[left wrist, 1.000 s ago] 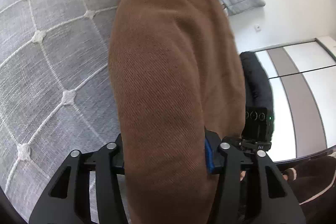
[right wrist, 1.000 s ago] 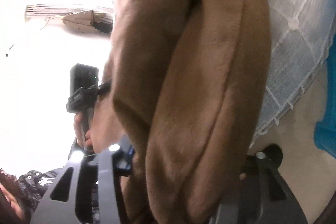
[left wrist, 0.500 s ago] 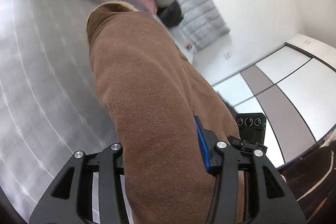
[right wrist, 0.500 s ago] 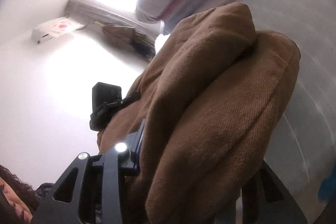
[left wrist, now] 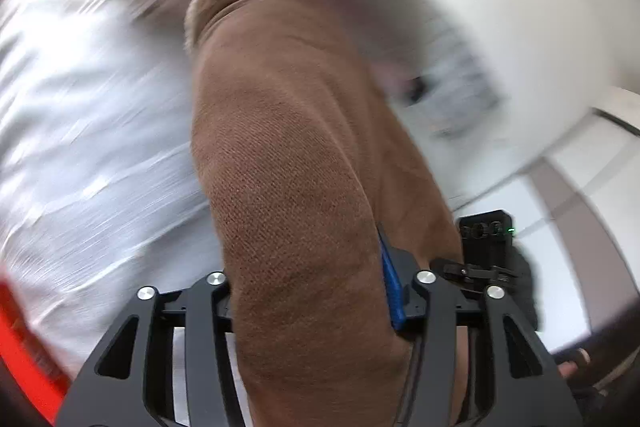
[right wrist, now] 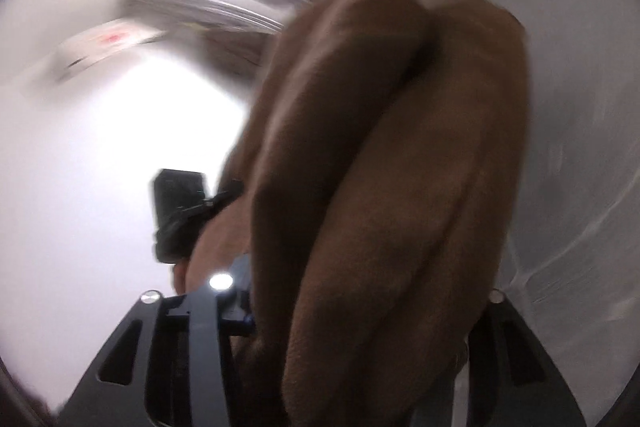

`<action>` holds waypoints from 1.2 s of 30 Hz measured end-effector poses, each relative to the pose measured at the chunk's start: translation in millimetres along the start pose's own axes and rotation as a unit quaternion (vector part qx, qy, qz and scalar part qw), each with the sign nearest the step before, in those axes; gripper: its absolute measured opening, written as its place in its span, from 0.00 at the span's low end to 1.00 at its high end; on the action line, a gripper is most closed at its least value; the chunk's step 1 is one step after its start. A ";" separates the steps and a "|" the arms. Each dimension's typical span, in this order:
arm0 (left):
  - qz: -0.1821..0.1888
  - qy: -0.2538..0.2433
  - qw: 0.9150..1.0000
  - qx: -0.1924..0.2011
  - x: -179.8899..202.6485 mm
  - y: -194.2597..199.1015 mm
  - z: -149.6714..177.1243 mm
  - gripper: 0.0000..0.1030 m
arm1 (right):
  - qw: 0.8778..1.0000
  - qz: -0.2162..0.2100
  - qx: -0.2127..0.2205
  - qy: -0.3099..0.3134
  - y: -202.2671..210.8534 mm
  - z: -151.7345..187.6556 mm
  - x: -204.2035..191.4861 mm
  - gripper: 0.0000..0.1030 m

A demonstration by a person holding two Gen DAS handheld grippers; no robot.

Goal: Fold large clothes

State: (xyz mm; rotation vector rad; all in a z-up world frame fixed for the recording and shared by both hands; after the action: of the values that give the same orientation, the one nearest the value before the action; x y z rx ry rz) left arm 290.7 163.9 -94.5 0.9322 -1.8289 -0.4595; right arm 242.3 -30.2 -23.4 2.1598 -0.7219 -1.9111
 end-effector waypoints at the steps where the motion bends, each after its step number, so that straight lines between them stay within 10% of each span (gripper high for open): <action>1: -0.038 0.023 0.999 -0.031 -20.1 -19.8 6.5 0.61 | 0.999 -0.002 -0.022 -0.031 -25.4 4.1 20.7 0.53; 6: 0.019 0.060 0.998 0.013 -62.5 1.0 34.7 0.66 | 0.998 -0.052 0.014 -0.038 -22.0 25.4 11.6 0.77; 12: -0.159 0.020 0.983 0.090 -37.2 74.4 55.7 0.85 | 0.990 0.107 0.084 0.024 26.2 57.2 -31.7 0.84; 19: -0.254 -0.029 0.962 0.099 28.7 106.0 115.7 0.87 | 0.897 0.363 0.208 0.147 39.9 123.9 -101.1 0.94; 24: -0.282 -0.067 0.951 0.109 64.6 112.5 150.7 0.87 | 0.900 0.336 0.239 0.141 99.4 148.1 -91.0 0.94; 36: -0.296 -0.100 0.941 0.132 99.8 112.2 174.2 0.87 | 0.889 0.364 0.235 0.147 74.9 187.0 -65.6 0.94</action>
State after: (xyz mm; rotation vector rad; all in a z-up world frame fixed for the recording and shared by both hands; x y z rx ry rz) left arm 69.7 141.4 -35.3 1.6897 -1.7952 -0.7071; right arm 39.0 -30.1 36.3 1.8992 -1.7477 -1.0659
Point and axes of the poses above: each gripper's, at about its wrist camera, not at the fingertips, and y roughly against the way its jaws point, x to its right, z to its underside, the point moved 1 cm from there along -y, roughly the way its jaws point, and after that the axes turned 2 degrees about -y, right-handed, at the moved point
